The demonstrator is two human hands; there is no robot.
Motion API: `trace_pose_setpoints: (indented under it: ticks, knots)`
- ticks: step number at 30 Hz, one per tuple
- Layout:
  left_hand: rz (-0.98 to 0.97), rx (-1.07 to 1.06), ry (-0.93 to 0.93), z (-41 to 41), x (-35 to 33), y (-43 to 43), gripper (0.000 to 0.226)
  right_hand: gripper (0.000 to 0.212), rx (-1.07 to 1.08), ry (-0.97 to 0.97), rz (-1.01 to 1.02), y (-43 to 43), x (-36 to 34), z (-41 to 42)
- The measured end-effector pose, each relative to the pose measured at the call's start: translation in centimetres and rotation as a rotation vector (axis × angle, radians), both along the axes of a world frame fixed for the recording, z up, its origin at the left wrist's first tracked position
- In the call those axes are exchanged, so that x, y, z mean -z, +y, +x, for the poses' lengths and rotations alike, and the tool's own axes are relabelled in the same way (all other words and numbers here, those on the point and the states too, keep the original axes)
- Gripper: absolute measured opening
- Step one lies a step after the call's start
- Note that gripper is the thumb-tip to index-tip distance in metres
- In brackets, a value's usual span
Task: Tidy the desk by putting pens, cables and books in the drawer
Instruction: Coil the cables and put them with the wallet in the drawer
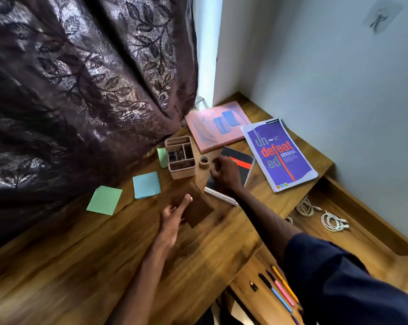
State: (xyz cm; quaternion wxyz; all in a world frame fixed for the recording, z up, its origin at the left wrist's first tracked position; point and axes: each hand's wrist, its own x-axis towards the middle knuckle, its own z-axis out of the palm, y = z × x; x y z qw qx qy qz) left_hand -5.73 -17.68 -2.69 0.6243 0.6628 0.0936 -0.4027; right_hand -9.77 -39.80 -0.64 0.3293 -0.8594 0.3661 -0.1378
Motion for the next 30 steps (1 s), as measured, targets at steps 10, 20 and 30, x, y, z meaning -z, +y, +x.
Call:
trace_pose_setpoints:
  ticks: [10,20,30]
  knots:
    - [0.007,-0.054,0.048,0.9,1.0,0.1,0.058,0.006,-0.173,0.16,-0.058,-2.5,5.0,5.8]
    - [-0.086,0.13,0.043,-4.1,-0.5,-6.7,0.05,0.015,0.118,-0.168,-0.09,-2.4,1.9,-7.3]
    - [-0.046,0.459,0.179,-16.2,-1.1,-14.2,0.049,0.008,0.641,0.016,-0.085,-2.5,6.9,-33.9]
